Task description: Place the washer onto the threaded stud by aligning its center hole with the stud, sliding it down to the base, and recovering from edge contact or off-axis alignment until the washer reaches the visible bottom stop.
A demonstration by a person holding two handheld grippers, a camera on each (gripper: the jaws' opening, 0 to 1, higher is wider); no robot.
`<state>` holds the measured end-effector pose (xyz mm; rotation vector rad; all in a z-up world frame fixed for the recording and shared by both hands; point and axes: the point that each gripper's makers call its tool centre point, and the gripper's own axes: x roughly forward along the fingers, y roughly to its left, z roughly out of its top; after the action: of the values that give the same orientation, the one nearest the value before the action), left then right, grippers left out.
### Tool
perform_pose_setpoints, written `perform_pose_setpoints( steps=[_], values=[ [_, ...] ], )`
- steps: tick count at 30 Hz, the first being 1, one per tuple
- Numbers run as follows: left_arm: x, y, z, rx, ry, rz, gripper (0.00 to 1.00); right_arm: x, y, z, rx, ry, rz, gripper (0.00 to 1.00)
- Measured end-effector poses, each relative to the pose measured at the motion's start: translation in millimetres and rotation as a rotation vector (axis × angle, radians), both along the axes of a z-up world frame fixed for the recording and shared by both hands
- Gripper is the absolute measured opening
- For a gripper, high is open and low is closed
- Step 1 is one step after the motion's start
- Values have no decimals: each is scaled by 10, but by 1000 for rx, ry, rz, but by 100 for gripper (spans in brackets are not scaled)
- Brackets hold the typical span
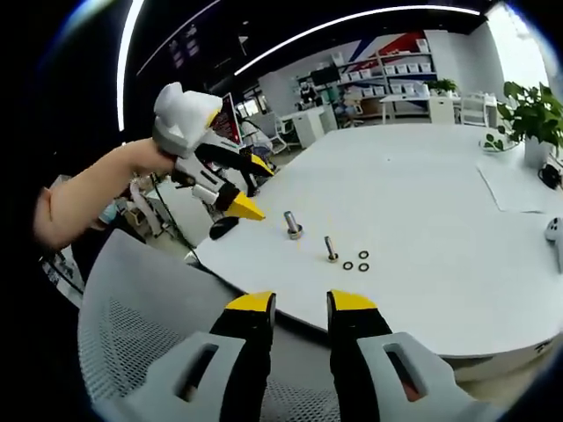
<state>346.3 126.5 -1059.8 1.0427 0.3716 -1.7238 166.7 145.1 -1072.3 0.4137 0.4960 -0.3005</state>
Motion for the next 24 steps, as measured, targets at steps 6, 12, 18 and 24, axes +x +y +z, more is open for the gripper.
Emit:
perform_pose_setpoints(
  steps=[6, 12, 18, 24],
  values=[
    [32, 325, 149, -69, 27, 100, 60, 16, 28, 14, -9, 0, 24, 27],
    [69, 644, 210, -134, 24, 194, 60, 33, 28, 40, -24, -15, 35, 27],
    [130, 909, 228, -183, 38, 251, 62, 61, 21, 62, -41, -23, 52, 27],
    [238, 1057, 152, -210, 64, 288, 61, 66, 64, 51, -19, -24, 69, 27]
  ],
)
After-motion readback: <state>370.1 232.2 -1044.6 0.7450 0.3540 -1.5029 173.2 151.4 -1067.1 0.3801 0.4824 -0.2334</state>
